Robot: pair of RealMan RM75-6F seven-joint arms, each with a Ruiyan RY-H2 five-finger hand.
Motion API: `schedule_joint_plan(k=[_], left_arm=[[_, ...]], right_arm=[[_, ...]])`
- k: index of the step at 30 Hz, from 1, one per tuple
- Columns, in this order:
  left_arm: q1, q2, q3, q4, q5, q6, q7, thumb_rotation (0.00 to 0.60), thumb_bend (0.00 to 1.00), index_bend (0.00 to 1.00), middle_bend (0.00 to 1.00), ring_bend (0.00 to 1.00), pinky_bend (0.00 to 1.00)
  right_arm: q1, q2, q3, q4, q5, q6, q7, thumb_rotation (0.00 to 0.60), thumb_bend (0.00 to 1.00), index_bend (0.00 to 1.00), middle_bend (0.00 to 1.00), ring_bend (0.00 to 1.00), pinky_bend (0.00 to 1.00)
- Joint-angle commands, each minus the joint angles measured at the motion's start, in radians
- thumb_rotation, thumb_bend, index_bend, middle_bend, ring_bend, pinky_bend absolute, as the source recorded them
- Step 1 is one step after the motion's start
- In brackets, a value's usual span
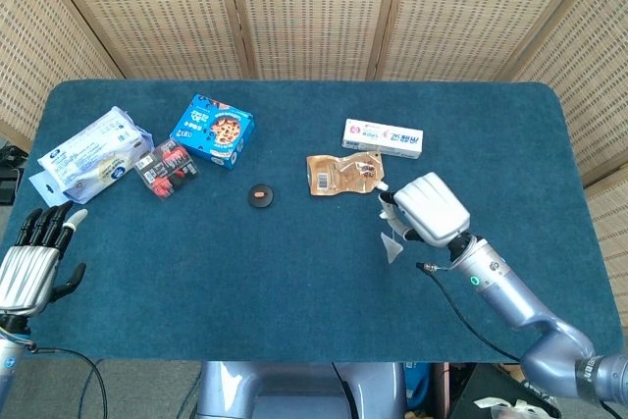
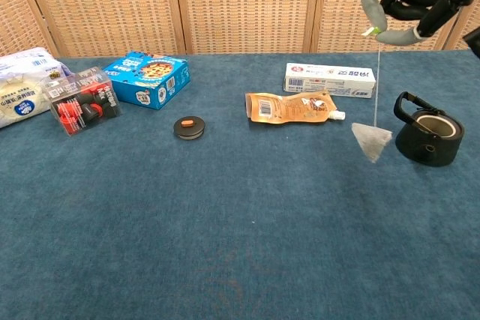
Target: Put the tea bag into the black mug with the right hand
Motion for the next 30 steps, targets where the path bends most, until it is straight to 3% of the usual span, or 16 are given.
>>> schedule_joint_plan(k=[1,9,30], left_arm=[[-0.001,0.000,0.001,-0.001,0.003,-0.002,0.002,0.600,0.41,0.07,0.00,0.00,0.00],[0.000,0.001,0.004,-0.005,0.000,-0.005,0.010,0.600,0.41,0.07,0.00,0.00,0.00],[0.000,0.006,0.006,-0.016,-0.004,-0.009,0.024,0.600,0.41,0.07,0.00,0.00,0.00]], right_arm=[[0.000,0.024,0.014,0.007,0.012,0.005,0.015,0.600,0.65,0.66,0.93,0.89,0.96],[-0.011,0.085,0.033,0.042,0.045,0.005,0.075,0.600,0.65,0.66,0.93,0.89,0.96],[-0.040,0.097,0.024,0.178,0.108,-0.007,0.169,0.600,0.65,0.66,0.93,0.89,0.96]])
